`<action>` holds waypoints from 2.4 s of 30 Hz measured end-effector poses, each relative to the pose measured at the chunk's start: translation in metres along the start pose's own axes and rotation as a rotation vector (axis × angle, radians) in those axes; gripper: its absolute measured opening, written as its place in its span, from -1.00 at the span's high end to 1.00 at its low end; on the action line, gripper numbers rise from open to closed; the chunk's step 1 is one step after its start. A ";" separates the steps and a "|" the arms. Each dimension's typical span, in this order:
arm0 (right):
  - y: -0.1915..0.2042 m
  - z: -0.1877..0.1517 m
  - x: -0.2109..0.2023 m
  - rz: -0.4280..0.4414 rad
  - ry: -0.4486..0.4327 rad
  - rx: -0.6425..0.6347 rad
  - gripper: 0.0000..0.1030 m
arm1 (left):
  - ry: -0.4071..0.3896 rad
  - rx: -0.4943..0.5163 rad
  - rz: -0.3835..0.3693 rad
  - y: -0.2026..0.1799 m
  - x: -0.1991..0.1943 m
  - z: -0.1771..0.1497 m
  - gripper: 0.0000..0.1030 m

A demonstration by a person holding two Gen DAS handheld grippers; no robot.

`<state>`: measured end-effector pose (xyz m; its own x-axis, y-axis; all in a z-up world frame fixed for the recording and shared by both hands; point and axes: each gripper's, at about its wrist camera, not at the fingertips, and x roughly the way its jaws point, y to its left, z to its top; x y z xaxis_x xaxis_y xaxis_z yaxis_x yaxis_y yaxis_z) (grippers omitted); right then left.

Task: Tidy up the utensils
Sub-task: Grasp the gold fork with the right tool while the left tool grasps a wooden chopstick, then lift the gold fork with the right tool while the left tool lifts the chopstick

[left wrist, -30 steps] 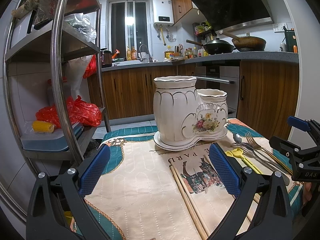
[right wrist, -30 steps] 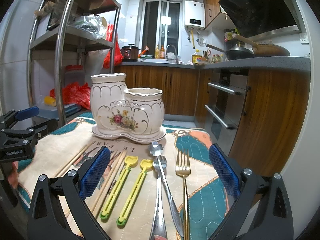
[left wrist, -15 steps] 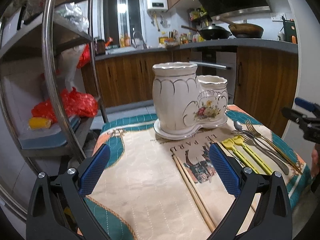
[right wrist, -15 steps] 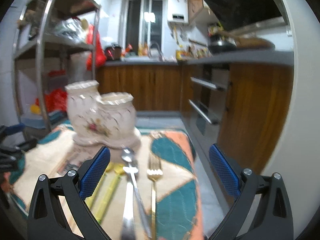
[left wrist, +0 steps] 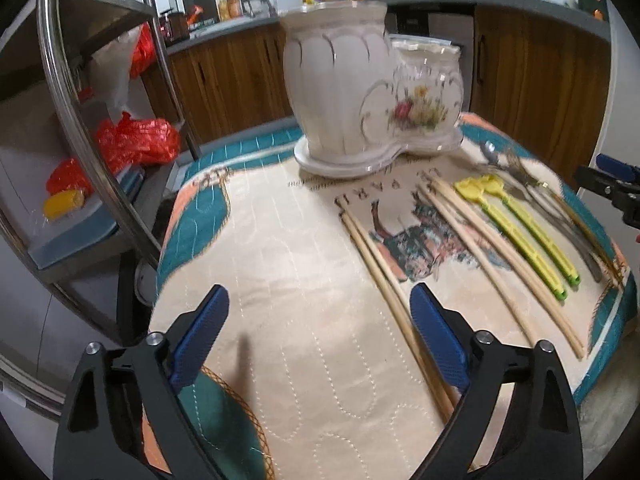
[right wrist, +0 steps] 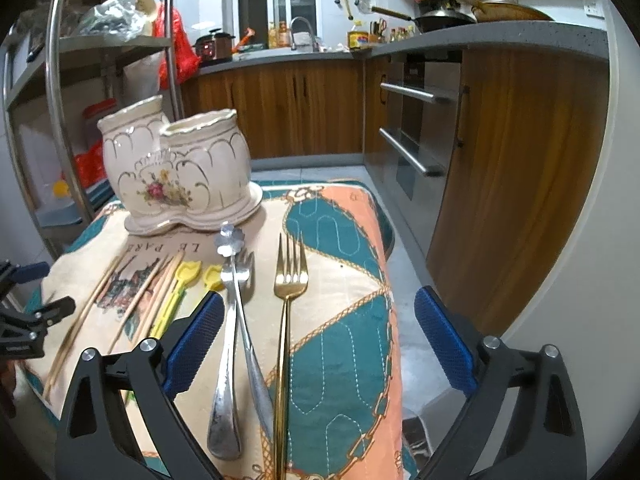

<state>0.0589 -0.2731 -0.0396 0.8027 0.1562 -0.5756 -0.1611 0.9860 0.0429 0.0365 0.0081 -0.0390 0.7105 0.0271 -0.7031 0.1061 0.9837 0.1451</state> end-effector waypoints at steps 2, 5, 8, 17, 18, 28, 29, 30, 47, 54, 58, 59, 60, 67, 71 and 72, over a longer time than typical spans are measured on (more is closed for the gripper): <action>0.002 0.001 0.002 0.000 0.015 -0.007 -0.70 | 0.017 0.009 0.012 -0.002 0.004 -0.001 -0.71; 0.004 0.000 0.005 0.002 0.034 -0.020 -0.54 | 0.027 0.011 0.020 -0.003 0.007 0.000 -0.71; 0.006 -0.001 0.009 0.011 0.060 -0.034 -0.33 | 0.043 0.018 0.026 -0.004 0.010 0.002 -0.57; 0.013 -0.002 0.017 0.068 0.142 -0.039 0.26 | 0.102 -0.025 -0.074 0.002 0.017 0.011 0.15; 0.013 -0.002 0.017 0.069 0.147 -0.038 0.32 | 0.106 -0.020 -0.072 0.001 0.016 0.012 0.20; 0.020 0.000 0.027 0.086 0.236 -0.057 0.40 | 0.141 0.051 -0.091 -0.014 0.014 0.015 0.48; 0.020 0.000 0.029 0.088 0.246 -0.062 0.41 | 0.146 0.039 -0.102 -0.012 0.015 0.016 0.48; 0.020 0.000 0.031 0.094 0.264 -0.067 0.41 | 0.148 0.032 -0.109 -0.011 0.015 0.016 0.48; 0.016 0.021 0.050 0.138 0.451 -0.128 0.71 | 0.250 0.062 -0.182 -0.003 0.035 0.036 0.49; 0.011 0.020 0.048 0.161 0.433 -0.099 0.83 | 0.194 0.065 -0.186 -0.004 0.033 0.031 0.90; 0.005 0.019 0.045 0.163 0.404 -0.084 0.86 | 0.173 0.051 -0.213 -0.003 0.031 0.028 0.91; 0.003 0.019 0.043 0.162 0.394 -0.079 0.86 | 0.168 0.044 -0.224 -0.001 0.030 0.028 0.91; 0.001 0.019 0.040 0.164 0.378 -0.069 0.86 | 0.155 0.039 -0.240 0.000 0.029 0.027 0.91; -0.007 0.025 0.013 0.182 0.237 -0.046 0.86 | 0.084 0.018 -0.260 0.009 0.019 0.027 0.91; -0.004 0.030 -0.007 0.203 0.151 -0.049 0.86 | 0.002 -0.005 -0.291 0.015 0.006 0.032 0.91; -0.002 0.031 -0.013 0.205 0.122 -0.055 0.86 | -0.023 -0.008 -0.298 0.016 0.002 0.033 0.91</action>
<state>0.0667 -0.2748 -0.0073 0.6750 0.3407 -0.6544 -0.3470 0.9294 0.1259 0.0624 0.0179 -0.0147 0.6643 -0.2667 -0.6983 0.3071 0.9491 -0.0704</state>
